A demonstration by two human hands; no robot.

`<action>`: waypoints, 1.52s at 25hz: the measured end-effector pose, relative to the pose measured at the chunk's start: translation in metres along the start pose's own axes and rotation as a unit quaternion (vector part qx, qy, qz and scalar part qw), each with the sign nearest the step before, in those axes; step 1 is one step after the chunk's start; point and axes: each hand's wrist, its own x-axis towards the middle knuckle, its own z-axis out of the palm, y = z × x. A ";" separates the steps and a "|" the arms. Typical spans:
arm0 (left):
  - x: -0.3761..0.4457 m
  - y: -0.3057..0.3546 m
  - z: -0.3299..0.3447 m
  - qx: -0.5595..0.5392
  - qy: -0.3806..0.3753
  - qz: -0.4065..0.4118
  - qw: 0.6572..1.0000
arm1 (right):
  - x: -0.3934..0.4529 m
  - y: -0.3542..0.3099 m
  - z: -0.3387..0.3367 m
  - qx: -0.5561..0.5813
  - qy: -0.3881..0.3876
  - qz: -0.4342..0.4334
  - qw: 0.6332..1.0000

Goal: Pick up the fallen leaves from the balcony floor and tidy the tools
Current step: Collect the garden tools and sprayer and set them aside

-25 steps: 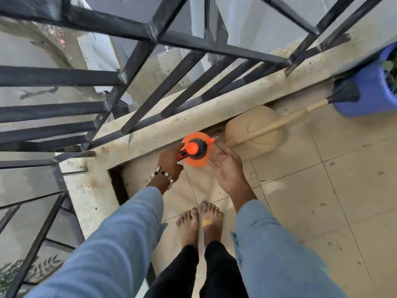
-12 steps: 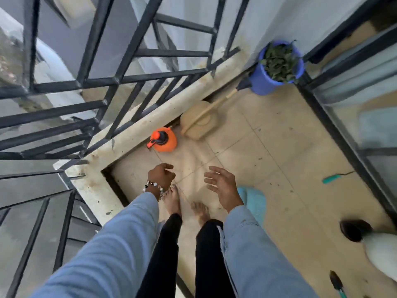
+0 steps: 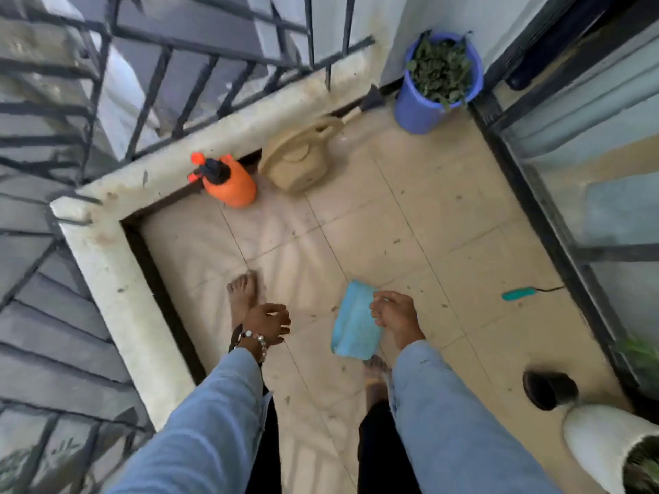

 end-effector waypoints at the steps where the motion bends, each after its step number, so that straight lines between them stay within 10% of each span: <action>1: 0.007 -0.019 0.022 -0.021 0.002 -0.017 1.000 | 0.018 0.009 -0.012 -0.030 0.002 -0.012 0.999; 12: 0.217 -0.199 0.208 -0.192 0.014 -0.224 0.955 | 0.251 0.089 0.044 -0.338 -0.054 -0.164 0.925; 17: 0.261 -0.211 0.225 -0.419 -0.005 -0.264 0.869 | 0.297 0.135 0.085 -0.497 0.004 -0.146 0.855; 26: 0.138 -0.226 0.092 -0.561 0.106 -0.214 0.792 | 0.133 0.083 0.138 -0.415 -0.102 -0.230 0.874; 38: 0.215 -0.294 -0.055 -0.731 0.137 -0.151 0.651 | 0.112 0.065 0.445 -0.560 -0.280 -0.295 0.722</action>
